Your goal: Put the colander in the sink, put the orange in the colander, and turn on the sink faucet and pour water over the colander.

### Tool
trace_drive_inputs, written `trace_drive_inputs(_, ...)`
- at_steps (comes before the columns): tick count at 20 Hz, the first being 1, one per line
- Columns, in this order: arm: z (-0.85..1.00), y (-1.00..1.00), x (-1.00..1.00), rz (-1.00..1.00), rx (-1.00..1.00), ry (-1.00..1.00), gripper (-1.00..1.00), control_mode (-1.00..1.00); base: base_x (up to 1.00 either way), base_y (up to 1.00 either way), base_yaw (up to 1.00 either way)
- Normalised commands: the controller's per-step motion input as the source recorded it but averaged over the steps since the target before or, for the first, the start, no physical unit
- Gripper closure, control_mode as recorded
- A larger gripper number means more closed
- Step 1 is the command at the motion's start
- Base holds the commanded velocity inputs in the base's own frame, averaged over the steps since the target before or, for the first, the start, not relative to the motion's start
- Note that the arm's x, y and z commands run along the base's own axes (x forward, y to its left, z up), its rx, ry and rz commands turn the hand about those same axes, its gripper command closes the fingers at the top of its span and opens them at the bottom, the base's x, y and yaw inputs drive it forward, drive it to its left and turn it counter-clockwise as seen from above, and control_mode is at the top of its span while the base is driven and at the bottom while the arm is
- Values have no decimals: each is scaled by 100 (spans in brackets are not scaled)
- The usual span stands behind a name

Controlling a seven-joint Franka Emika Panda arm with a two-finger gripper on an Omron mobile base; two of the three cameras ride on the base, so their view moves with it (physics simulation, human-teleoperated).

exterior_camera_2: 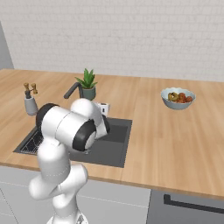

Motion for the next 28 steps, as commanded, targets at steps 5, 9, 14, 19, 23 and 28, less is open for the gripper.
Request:
trace_drive_inputs(5,-10,14,16,-2,0,-1,-100,-100,0,0,0)
trace_drive_inputs(9,-17,7,13,0,0,-3,-100,-100,0,0,0)
trace_drive_inputs(14,-15,2,13,0,0,-4,-100,-100,0,0,0)
trace_drive_inputs(19,-14,2,3,0,0,-1,-100,-100,0,0,0)
trace_drive_inputs(23,-16,10,0,0,0,0,-100,-100,0,0,0)
trace_drive_inputs(28,-14,14,0,0,0,0,-100,-100,0,0,0)
